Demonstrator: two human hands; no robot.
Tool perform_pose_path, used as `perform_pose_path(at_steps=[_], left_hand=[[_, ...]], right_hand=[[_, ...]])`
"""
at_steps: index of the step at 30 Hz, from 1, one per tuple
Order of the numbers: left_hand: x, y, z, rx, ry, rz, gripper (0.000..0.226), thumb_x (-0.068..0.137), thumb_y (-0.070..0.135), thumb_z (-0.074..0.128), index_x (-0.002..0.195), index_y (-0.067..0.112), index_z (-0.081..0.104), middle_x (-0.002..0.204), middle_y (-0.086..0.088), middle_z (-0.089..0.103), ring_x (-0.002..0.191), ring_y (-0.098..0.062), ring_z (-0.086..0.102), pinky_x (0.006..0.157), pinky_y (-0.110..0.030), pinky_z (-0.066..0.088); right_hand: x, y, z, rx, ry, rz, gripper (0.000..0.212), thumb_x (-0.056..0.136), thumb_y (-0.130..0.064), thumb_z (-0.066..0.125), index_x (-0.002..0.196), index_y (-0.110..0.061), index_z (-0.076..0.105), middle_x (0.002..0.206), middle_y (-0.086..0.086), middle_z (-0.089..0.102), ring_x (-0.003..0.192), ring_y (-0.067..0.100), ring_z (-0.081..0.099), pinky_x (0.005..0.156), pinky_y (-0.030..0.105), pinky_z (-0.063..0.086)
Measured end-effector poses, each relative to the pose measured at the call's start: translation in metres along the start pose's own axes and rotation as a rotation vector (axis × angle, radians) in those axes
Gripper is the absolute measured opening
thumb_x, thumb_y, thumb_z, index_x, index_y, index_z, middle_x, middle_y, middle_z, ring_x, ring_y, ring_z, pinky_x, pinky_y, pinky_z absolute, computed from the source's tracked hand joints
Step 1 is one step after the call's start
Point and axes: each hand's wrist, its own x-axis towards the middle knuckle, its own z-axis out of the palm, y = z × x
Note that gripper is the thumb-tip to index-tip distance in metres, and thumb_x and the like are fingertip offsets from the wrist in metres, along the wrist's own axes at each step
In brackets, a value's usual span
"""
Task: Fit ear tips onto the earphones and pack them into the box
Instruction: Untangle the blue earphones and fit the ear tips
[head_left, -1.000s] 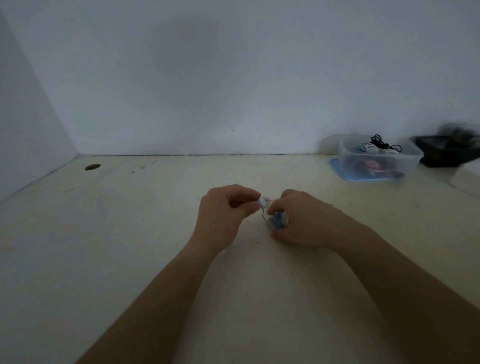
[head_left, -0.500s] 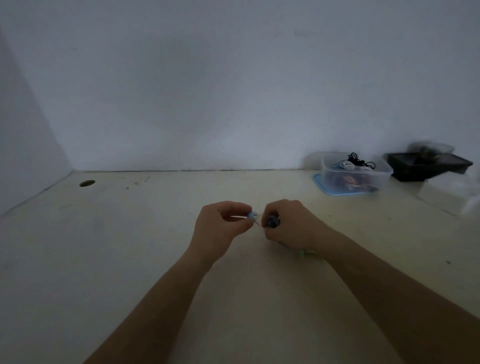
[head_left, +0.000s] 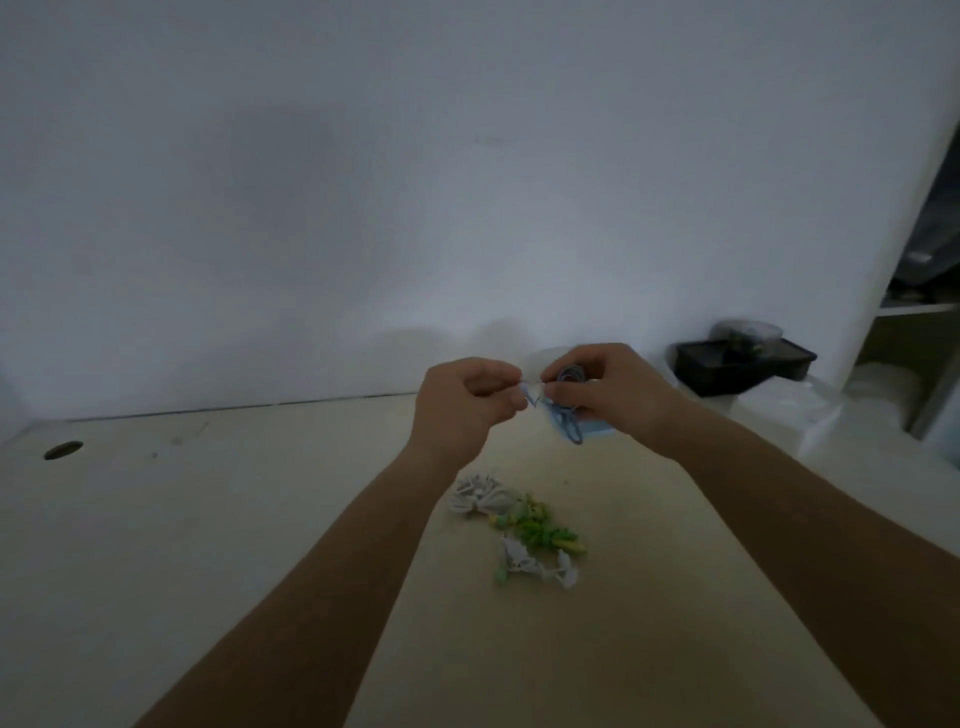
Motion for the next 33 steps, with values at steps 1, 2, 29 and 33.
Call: perform_pose_path(at_steps=[1,2,29,33], left_hand=[[0.013,0.000,0.015,0.018,-0.012,0.013,0.016,0.079,0.000,0.078,0.094,0.006,0.075,0.088,-0.013,0.076,0.082,-0.020,0.073,0.075,-0.027,0.059],[0.023,-0.001,0.026,0.038,-0.020,0.019,0.016,0.078,0.002,0.079,0.094,0.007,0.077,0.089,-0.011,0.077,0.084,-0.018,0.073,0.076,-0.026,0.058],[0.149,-0.068,0.099,0.767,-0.158,0.108,0.019,0.077,0.021,0.080,0.077,0.031,0.064,0.079,0.014,0.059,0.078,-0.012,0.061,0.072,-0.026,0.049],[0.152,-0.071,0.098,0.747,-0.179,0.124,0.010,0.078,0.017,0.080,0.084,0.022,0.074,0.077,0.011,0.061,0.073,-0.010,0.058,0.069,-0.021,0.044]], right_hand=[[0.009,0.006,-0.014,-0.012,0.042,0.006,0.006,0.084,-0.011,0.077,0.089,-0.013,0.075,0.088,0.006,0.072,0.080,0.016,0.070,0.069,0.023,0.059],[0.017,0.011,-0.023,-0.031,0.080,0.008,0.006,0.083,-0.011,0.078,0.088,-0.015,0.075,0.089,0.006,0.073,0.082,0.018,0.069,0.072,0.026,0.060],[0.154,0.106,-0.045,-0.094,0.253,0.174,0.023,0.075,-0.020,0.088,0.083,-0.004,0.073,0.076,0.012,0.072,0.063,0.021,0.072,0.062,0.032,0.063],[0.153,0.108,-0.044,-0.074,0.248,0.198,0.022,0.077,-0.020,0.086,0.085,-0.004,0.073,0.078,0.013,0.072,0.063,0.020,0.072,0.060,0.028,0.061]])
